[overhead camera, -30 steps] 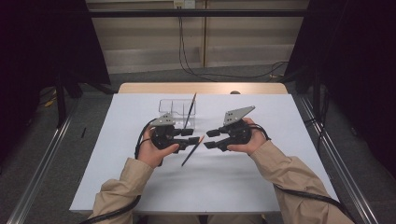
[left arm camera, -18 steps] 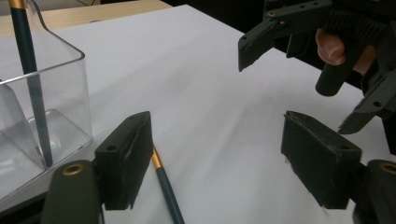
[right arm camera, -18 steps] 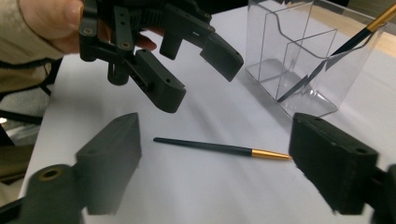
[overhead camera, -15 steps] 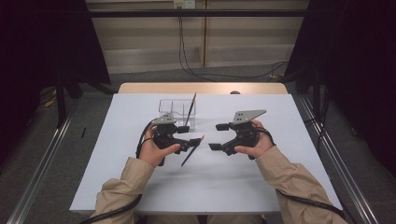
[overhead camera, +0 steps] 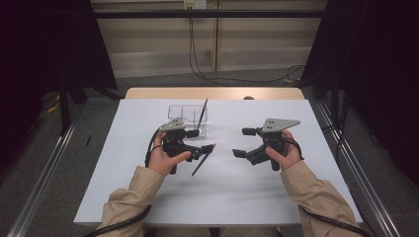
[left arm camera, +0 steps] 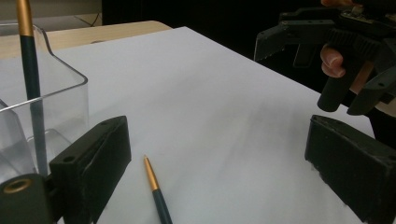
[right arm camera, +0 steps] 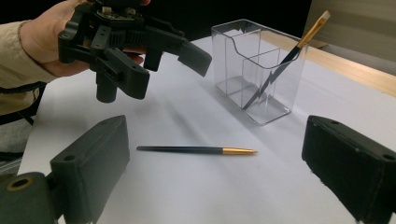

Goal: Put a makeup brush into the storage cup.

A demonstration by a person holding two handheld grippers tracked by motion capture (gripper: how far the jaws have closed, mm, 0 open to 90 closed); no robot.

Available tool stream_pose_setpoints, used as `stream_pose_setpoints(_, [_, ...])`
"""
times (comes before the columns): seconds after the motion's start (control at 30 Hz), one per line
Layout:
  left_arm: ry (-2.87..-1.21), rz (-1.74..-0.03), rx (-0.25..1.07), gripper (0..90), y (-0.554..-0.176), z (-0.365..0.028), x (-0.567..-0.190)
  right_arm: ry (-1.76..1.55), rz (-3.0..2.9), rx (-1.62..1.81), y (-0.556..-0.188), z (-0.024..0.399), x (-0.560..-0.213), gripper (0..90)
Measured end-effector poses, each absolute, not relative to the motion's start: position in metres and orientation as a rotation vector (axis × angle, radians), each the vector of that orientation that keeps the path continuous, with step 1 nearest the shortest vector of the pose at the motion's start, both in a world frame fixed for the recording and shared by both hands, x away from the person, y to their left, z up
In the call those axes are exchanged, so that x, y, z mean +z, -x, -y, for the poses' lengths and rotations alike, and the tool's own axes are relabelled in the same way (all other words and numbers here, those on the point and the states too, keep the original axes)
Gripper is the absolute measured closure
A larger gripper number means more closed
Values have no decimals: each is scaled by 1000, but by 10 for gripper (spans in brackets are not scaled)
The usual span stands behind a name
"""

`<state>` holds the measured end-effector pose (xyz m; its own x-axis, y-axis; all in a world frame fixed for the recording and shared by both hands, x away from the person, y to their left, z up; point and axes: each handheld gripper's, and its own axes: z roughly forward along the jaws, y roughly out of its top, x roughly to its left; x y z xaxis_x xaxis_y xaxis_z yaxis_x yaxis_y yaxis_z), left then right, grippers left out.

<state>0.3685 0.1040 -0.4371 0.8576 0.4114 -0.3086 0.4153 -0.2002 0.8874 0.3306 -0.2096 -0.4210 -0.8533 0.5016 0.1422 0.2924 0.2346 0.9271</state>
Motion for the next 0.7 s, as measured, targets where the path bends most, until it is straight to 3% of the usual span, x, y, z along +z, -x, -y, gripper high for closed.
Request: stream_pose_setpoints(0.7, [-1797,-601,11,53,-367,-106,-435,-869,-2162,1694,-302,271,-422,65])
